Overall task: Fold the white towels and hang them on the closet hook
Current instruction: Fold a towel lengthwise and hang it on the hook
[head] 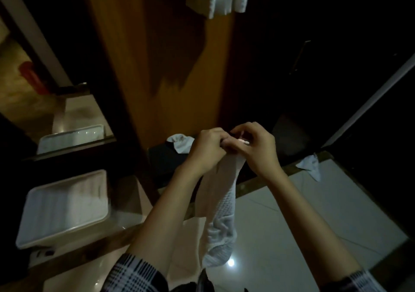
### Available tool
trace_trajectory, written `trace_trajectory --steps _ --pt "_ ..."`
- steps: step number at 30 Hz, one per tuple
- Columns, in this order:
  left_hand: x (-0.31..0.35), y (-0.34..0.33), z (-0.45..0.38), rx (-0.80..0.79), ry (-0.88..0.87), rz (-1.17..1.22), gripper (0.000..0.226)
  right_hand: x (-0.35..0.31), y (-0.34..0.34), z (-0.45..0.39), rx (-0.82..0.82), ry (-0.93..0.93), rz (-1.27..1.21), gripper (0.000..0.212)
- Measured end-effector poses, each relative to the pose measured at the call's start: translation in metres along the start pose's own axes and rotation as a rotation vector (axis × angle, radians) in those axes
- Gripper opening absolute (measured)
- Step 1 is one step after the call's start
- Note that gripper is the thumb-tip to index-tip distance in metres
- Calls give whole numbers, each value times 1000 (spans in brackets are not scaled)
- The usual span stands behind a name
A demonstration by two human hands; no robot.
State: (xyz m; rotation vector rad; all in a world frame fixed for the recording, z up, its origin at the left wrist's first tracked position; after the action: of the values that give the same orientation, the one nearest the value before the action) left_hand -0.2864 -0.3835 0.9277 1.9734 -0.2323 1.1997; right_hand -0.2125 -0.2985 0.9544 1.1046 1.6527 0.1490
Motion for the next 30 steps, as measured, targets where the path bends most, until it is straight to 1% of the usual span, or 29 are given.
trace_trajectory --steps 1,2,4,5,7,8,10,12,14,15,18,19,21,24,26,28,30 --pt "6 -4 -6 14 -16 -7 8 8 11 -2 5 -1 17 27" --pt "12 -7 -13 28 -25 -8 15 17 20 -3 2 -8 12 24" --pt "22 -16 -28 46 -31 3 25 30 37 -7 15 -4 -25 10" --pt "27 -22 -36 45 -37 15 24 34 46 -10 39 13 -37 8" --pt "35 -34 -51 48 -59 63 13 39 64 -17 96 59 -29 14" --pt "39 -40 -58 50 -77 87 13 41 72 -23 113 72 -35 17" --pt "39 -54 -71 8 -101 113 24 49 90 -35 135 77 -90 17" --pt "28 -72 -81 -109 -80 119 35 55 107 -48 134 66 -147 16" --pt "8 -88 -91 -209 -12 128 38 58 120 -64 104 69 -153 16" --pt "-2 -92 -95 -229 27 143 35 60 126 -71 88 69 -144 17" --pt "-24 -99 -115 -200 105 177 28 70 141 -91 62 73 -142 19" --pt "-29 -99 -122 -177 122 182 30 76 146 -97 71 68 -165 19" --pt "-40 -97 -136 -122 147 174 36 90 157 -106 118 41 -237 20" --pt "-58 -104 -148 -115 201 58 38 114 172 -116 194 -33 -359 32" --pt "-81 -112 -151 -140 305 -69 33 127 180 -119 223 -57 -418 36" --pt "-105 -122 -150 -138 431 -166 24 142 191 -123 257 -82 -463 33" --pt "-123 -133 -145 -90 528 -140 11 156 201 -128 296 -104 -504 26"
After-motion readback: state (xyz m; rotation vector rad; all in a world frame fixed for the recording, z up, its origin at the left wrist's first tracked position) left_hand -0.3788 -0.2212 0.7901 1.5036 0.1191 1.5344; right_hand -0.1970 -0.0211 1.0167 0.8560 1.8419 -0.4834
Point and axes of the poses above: each hand's wrist, its own z-axis away from the middle knuckle, its own y-axis out of the back of the hand, x = y × z, the point moved 9 cm from there along -z, towards the middle knuckle, and after that the axes turned 4 degrees about z, right-handed, at the moved point
